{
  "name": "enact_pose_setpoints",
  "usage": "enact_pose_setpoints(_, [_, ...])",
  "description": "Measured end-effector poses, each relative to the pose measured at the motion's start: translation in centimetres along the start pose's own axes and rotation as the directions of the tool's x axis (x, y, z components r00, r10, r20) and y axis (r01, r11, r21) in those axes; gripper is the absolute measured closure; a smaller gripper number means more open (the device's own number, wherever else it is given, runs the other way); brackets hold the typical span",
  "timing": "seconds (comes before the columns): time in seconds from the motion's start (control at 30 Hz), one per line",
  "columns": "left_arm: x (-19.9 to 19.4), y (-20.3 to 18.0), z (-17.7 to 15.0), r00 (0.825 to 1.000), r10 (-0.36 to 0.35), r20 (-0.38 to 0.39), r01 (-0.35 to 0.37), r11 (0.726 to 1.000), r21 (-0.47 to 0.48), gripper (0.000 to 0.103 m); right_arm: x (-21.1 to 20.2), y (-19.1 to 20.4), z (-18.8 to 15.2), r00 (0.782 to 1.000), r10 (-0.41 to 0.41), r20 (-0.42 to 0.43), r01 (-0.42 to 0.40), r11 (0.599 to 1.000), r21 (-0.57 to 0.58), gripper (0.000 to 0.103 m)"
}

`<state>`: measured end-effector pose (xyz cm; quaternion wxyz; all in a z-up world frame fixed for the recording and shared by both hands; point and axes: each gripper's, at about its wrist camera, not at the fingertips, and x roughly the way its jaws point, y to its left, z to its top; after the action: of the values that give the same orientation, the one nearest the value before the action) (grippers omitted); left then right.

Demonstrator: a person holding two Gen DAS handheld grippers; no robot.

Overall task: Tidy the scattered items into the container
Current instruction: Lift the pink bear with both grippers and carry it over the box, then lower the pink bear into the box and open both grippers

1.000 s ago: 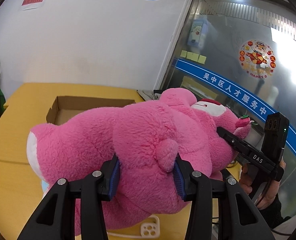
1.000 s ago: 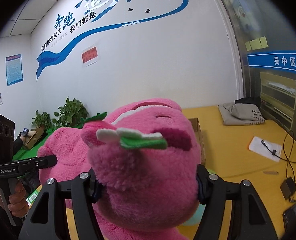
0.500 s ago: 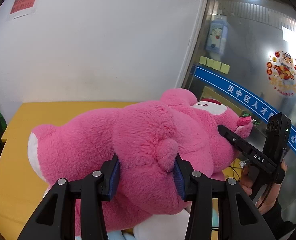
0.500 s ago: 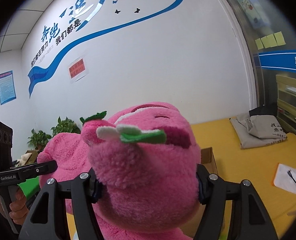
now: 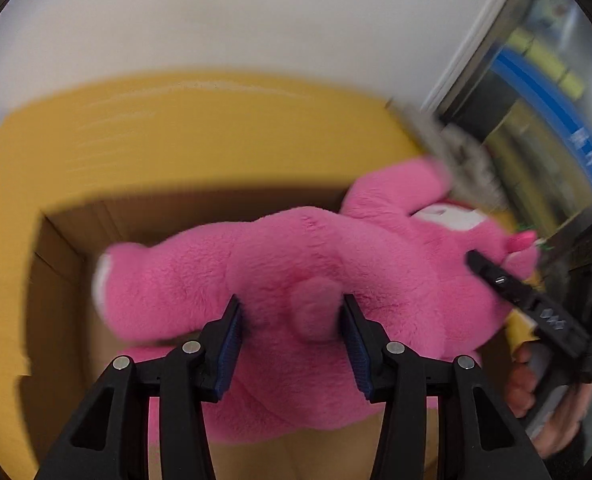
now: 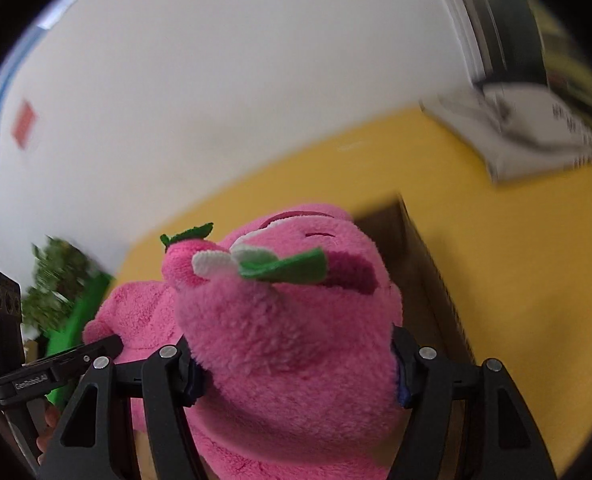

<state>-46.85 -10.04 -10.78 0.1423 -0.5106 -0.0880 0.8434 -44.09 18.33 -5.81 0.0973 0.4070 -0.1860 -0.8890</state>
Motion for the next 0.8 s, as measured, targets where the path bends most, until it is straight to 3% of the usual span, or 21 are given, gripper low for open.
enact_pose_setpoints(0.07, [-0.1, -0.3, -0.7, 0.999, 0.011, 0.05, -0.012, 1.0, 0.023, 0.047, 1.6, -0.6, -1.0, 0.998, -0.053, -0.037, 0.053, 0.999, -0.01, 0.035])
enact_pose_setpoints(0.17, [-0.8, -0.4, -0.7, 0.998, 0.036, 0.044, -0.037, 0.999, 0.016, 0.042, 1.2, -0.8, -1.0, 0.998, -0.041, -0.048, 0.041, 0.999, -0.01, 0.031])
enact_pose_setpoints(0.27, [-2.4, -0.6, -1.3, 0.998, 0.037, 0.053, -0.037, 0.999, -0.011, 0.042, 0.7, -0.4, -1.4, 0.997, -0.059, -0.046, 0.059, 0.998, -0.013, 0.029])
enact_pose_setpoints(0.43, [-5.6, -1.6, -1.9, 0.99, 0.098, 0.1, -0.102, 0.994, 0.043, 0.043, 0.1, 0.4, -2.3, 0.994, -0.107, -0.026, 0.107, 0.994, -0.032, 0.028])
enact_pose_setpoints(0.53, [-9.0, -1.7, -3.5, 0.986, 0.087, 0.139, -0.093, 0.995, 0.038, 0.043, 0.1, 0.1, -1.3, 0.992, -0.121, -0.018, 0.121, 0.992, -0.033, 0.022])
enact_pose_setpoints(0.6, [-11.8, -2.0, -4.9, 0.981, 0.089, 0.175, -0.097, 0.994, 0.041, 0.035, -1.4, 0.6, -1.1, 0.992, -0.122, 0.014, 0.122, 0.99, -0.065, 0.02])
enact_pose_setpoints(0.67, [-15.2, -1.9, -7.2, 0.969, 0.091, 0.231, -0.103, 0.994, 0.04, 0.015, -4.0, 1.2, -0.9, 0.993, -0.098, 0.06, 0.105, 0.988, -0.114, 0.02])
enact_pose_setpoints(0.77, [-19.3, -2.8, -10.5, 0.941, 0.101, 0.323, -0.115, 0.993, 0.026, 0.0, -8.7, 1.9, -1.4, 0.995, -0.031, 0.092, 0.047, 0.984, -0.173, 0.019])
enact_pose_setpoints(0.8, [-20.5, -3.1, -11.8, 0.932, 0.107, 0.346, -0.12, 0.993, 0.018, 0.0, -10.5, 2.0, -2.0, 0.995, -0.007, 0.1, 0.026, 0.981, -0.19, 0.018])
